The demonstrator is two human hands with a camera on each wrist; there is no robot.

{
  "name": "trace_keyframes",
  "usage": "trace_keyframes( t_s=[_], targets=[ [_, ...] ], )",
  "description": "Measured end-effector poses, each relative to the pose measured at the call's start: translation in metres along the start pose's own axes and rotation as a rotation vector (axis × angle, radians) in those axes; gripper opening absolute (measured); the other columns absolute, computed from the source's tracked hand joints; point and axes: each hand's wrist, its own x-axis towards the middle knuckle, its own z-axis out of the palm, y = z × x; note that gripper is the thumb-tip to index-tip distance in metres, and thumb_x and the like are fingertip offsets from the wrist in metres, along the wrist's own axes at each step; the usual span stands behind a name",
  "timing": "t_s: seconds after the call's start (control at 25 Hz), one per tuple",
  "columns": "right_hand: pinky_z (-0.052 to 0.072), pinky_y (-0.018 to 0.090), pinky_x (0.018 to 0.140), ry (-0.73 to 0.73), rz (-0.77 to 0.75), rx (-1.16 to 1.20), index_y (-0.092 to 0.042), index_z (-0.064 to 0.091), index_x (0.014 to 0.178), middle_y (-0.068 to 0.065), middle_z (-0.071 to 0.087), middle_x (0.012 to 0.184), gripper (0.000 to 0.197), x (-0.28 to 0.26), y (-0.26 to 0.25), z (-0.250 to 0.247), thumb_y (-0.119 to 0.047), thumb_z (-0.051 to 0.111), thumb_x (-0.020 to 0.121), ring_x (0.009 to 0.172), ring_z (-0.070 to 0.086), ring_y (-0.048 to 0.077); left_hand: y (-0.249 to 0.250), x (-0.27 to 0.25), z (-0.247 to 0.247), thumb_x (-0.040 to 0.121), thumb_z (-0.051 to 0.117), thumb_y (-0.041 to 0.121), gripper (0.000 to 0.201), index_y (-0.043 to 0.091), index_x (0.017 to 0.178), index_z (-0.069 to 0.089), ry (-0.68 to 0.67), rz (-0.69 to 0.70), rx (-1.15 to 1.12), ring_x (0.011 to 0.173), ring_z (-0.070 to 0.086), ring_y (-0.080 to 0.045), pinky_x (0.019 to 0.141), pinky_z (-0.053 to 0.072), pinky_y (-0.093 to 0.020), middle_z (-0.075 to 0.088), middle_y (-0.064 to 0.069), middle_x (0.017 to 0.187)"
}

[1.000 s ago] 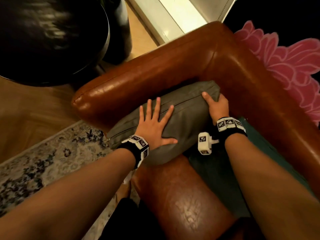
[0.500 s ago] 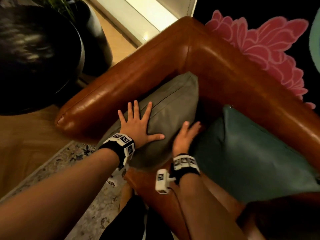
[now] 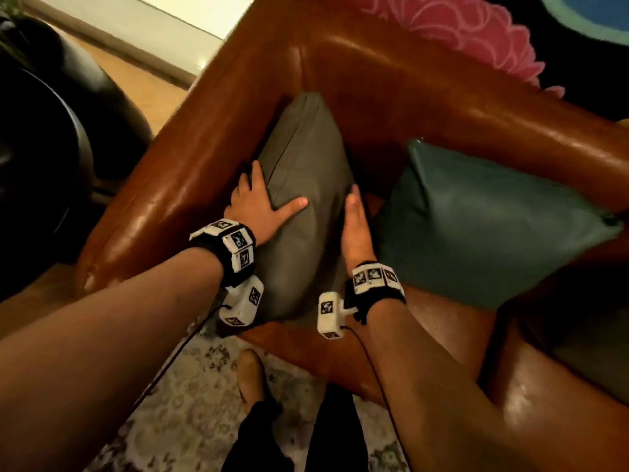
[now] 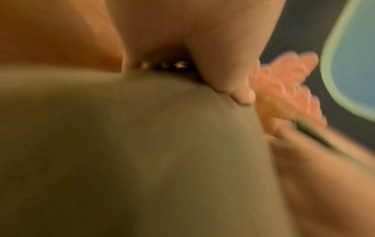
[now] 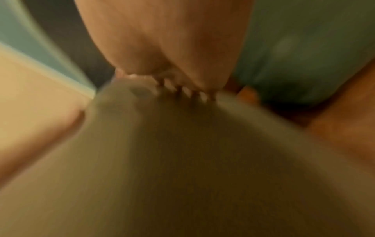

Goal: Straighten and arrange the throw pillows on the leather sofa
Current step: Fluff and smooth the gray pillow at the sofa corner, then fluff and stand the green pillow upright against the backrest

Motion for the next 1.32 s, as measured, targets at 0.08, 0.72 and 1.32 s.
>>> trace_keyframes(
  t_s=[0.08,0.72,1.32],
  targets=[
    [0.014,0.023,0.118,0.293,0.079,0.153,-0.021,0.022,0.155,0.003,0.022,0.162,0.054,-0.018,0.027,-0.029,-0.039,0.033,0.104,0.15,0.018,0.017,-0.001,0.005,0.001,0.069,0.046,0.088,0.121,0.023,0.155,-0.009,-0.057,0.024,0.06,0.145,0.022,-0.043,0.116,0.026,-0.057,0.008,-0.018,0.163],
    [0.008,0.048,0.121,0.179,0.175,-0.068,-0.026,0.005,0.156,0.002,0.002,0.166,0.064,-0.056,0.03,0.044,-0.05,0.029,0.102,0.152,0.004,0.028,0.03,0.009,-0.039,0.102,0.03,0.044,0.069,-0.008,0.147,0.024,0.024,0.102,0.351,0.136,0.035,-0.049,0.11,0.033,-0.053,0.032,-0.033,0.15],
    [0.055,0.04,0.07,0.665,-0.024,-0.128,-0.029,0.069,0.083,0.007,0.071,0.081,0.023,0.006,-0.035,-0.345,-0.015,0.051,0.08,0.071,0.068,0.028,0.188,-0.007,0.014,0.102,0.038,0.037,0.04,0.01,0.117,0.065,-0.167,0.463,0.581,0.115,0.06,-0.036,0.096,0.048,-0.041,0.066,-0.016,0.121]
  ],
)
